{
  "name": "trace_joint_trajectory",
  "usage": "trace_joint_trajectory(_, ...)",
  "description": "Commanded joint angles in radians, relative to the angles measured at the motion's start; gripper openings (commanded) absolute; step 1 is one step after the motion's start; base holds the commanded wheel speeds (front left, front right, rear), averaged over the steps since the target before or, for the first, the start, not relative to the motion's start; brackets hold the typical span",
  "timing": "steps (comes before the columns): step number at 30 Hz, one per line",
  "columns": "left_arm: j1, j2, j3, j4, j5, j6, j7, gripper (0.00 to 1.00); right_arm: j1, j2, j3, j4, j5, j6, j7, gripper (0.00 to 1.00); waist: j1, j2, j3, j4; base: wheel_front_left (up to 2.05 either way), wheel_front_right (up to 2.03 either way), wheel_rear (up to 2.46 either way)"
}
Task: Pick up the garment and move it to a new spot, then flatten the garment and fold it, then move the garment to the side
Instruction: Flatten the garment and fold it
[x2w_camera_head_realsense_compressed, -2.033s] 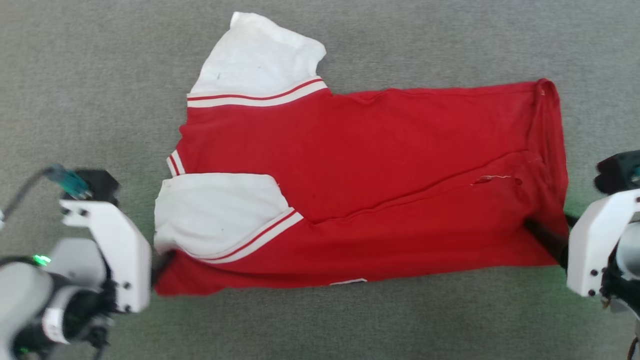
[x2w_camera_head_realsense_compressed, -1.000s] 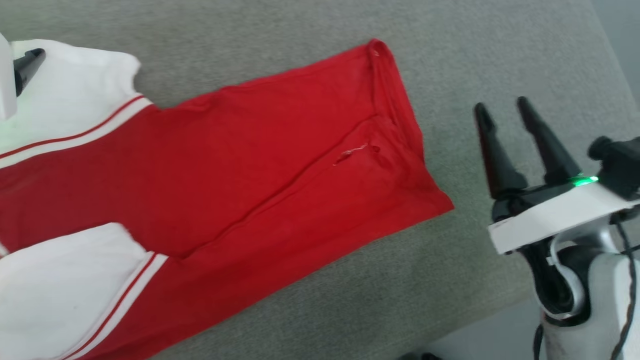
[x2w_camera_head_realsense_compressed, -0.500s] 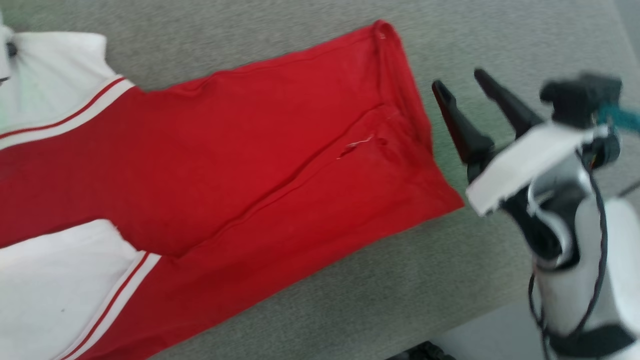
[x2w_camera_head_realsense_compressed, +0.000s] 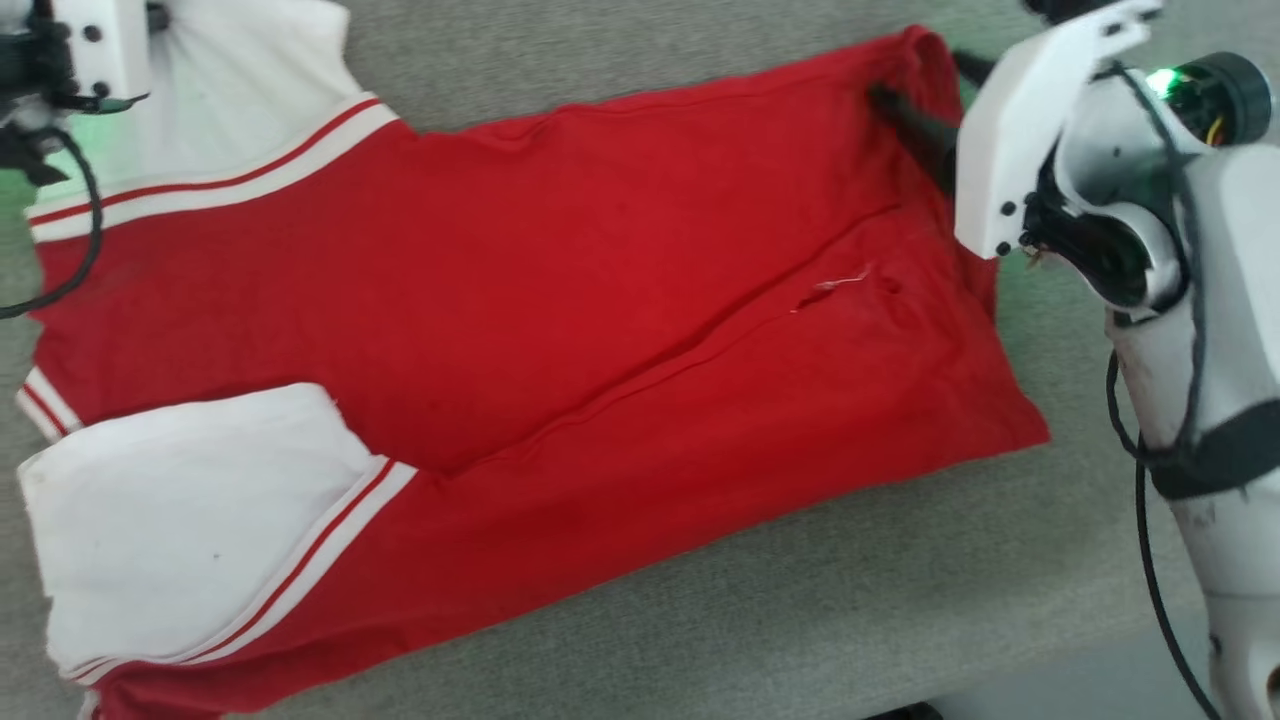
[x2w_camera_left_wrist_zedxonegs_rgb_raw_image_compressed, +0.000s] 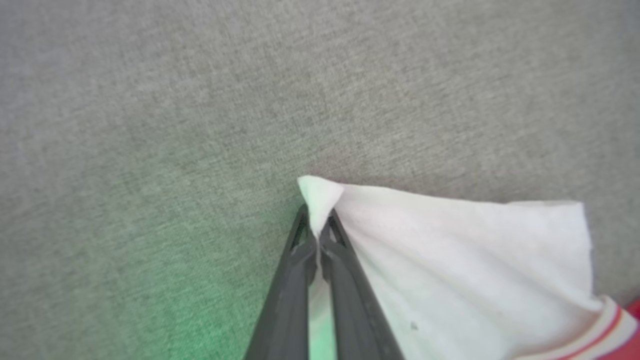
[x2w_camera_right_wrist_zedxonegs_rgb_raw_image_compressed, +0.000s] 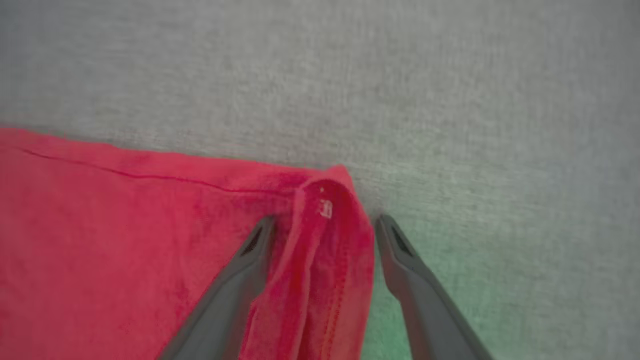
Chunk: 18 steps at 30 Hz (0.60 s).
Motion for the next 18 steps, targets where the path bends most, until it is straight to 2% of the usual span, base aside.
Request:
trace_joint_trajectory(1, 0.063, -0.011, -0.035, 0.050, 0.007, -0.001, 0.010, 0.00, -0.021, -0.006, 0.022, 0.030, 0.016, 0.000, 0.037, 1.00, 0.0000, -0.0001, 0.004, 0.015, 0.00, 0.00, 0.00)
trace_joint_trajectory(3, 0.058, -0.021, -0.037, 0.060, 0.010, -0.008, 0.002, 0.00, -0.030, -0.001, 0.050, 0.083, 0.041, 0.000, 0.110, 1.00, 0.0000, -0.0001, 0.004, 0.024, 0.00, 0.00, 0.00)
trace_joint_trajectory(4, 0.056, -0.027, -0.038, 0.064, 0.009, -0.010, -0.003, 0.00, -0.032, -0.007, 0.079, 0.102, 0.050, 0.000, 0.154, 0.72, 0.0000, -0.0001, 0.004, 0.030, 0.00, 0.00, 0.00)
trace_joint_trajectory(6, 0.053, -0.037, -0.038, 0.074, 0.008, -0.014, -0.016, 0.00, -0.036, -0.026, 0.111, 0.115, 0.066, 0.000, 0.207, 0.00, 0.0000, -0.0001, 0.003, 0.038, 0.00, 0.00, 0.00)
trace_joint_trajectory(8, 0.050, -0.044, -0.033, 0.082, 0.008, -0.017, -0.035, 0.00, -0.050, -0.050, 0.122, 0.114, 0.072, 0.000, 0.222, 0.00, 0.0000, -0.0001, 0.001, 0.047, 0.00, 0.00, 0.00)
trace_joint_trajectory(13, 0.026, -0.049, -0.031, 0.085, 0.014, -0.035, -0.061, 0.00, -0.068, -0.091, 0.080, 0.086, 0.066, -0.002, 0.165, 0.00, 0.0000, -0.0001, -0.026, 0.077, 0.00, 0.00, 0.00)
trace_joint_trajectory(18, -0.003, -0.049, -0.013, 0.020, -0.001, -0.054, -0.077, 0.00, -0.039, -0.128, 0.058, 0.019, 0.074, -0.001, 0.119, 0.00, 0.0000, -0.0001, -0.070, 0.113, 0.00, 0.00, 0.00)
